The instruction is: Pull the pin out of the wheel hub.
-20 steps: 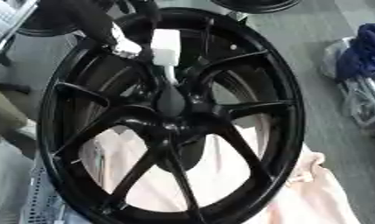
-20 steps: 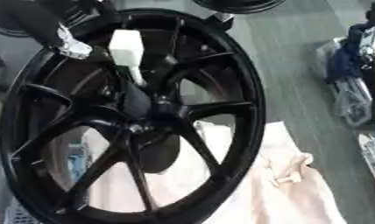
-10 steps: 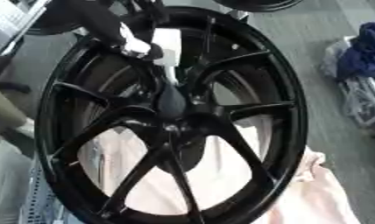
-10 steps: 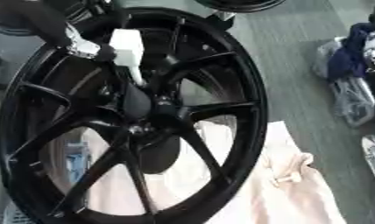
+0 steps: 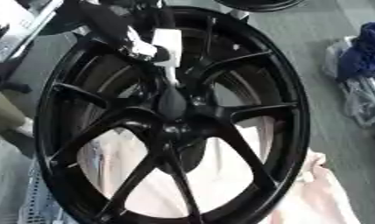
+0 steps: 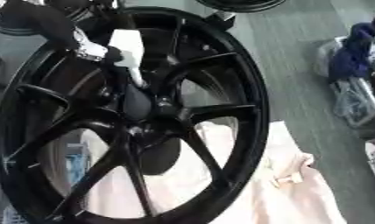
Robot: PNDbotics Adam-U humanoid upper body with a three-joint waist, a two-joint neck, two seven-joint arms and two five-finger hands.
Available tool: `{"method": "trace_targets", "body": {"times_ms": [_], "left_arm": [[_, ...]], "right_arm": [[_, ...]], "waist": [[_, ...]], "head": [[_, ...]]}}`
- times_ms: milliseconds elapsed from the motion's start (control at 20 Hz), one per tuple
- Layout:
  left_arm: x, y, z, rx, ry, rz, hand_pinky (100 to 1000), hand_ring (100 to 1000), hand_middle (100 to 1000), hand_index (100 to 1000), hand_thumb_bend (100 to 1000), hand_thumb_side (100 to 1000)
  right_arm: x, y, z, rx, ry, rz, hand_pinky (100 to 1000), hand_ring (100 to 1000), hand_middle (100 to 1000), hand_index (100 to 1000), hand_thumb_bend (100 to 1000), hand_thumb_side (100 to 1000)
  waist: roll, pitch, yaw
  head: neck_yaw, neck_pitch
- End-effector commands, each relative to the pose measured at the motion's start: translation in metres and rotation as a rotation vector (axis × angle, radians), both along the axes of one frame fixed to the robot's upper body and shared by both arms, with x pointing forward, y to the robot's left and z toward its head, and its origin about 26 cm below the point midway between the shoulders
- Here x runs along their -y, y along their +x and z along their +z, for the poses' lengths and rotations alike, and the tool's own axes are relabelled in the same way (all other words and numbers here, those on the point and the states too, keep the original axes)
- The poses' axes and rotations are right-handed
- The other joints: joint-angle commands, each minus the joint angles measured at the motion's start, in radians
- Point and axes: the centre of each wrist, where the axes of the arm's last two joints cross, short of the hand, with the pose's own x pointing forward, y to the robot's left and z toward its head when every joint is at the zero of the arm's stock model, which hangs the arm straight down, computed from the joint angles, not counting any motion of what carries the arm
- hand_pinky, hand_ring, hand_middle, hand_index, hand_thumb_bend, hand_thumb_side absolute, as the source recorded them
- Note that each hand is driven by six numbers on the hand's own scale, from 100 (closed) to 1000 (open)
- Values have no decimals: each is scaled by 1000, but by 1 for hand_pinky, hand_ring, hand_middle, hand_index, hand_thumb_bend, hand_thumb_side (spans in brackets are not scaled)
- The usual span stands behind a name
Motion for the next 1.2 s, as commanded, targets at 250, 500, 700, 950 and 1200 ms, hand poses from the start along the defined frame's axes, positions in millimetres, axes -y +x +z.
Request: {"method": "trace_targets", "body": {"times_ms": [250,500,700,950,1200], "left_arm": [[0,0,3,3,0,-16,857,871,793,859,365,505],[2,2,-1,-9,4,-22,833,838,782,853,364,498],[3,4,-3,-15,5,-23,814,804,758,844,356,484],[3,5,-4,-5,-14,-9,745,734,674,807,265,418],[3,5,-4,1,-62,16,701,619,541,735,112,382]], "right_arm": [[-1,-2,9,26,-3,13,642,794,709,684,100,468],[-1,-2,9,29,-1,15,642,794,709,684,100,471],[-1,-1,10,30,0,17,643,794,709,684,100,471],[-1,-2,9,28,0,16,643,794,709,684,100,472],[-1,-2,10,30,1,15,643,794,709,685,100,477]], "waist": [[-7,-17,-5],[-6,-15,-6],[-6,-15,-7],[-4,-18,-7],[-2,-23,-7]], "head": [[6,-19],[7,-20],[8,-20],[8,-18],[8,-19]]}}
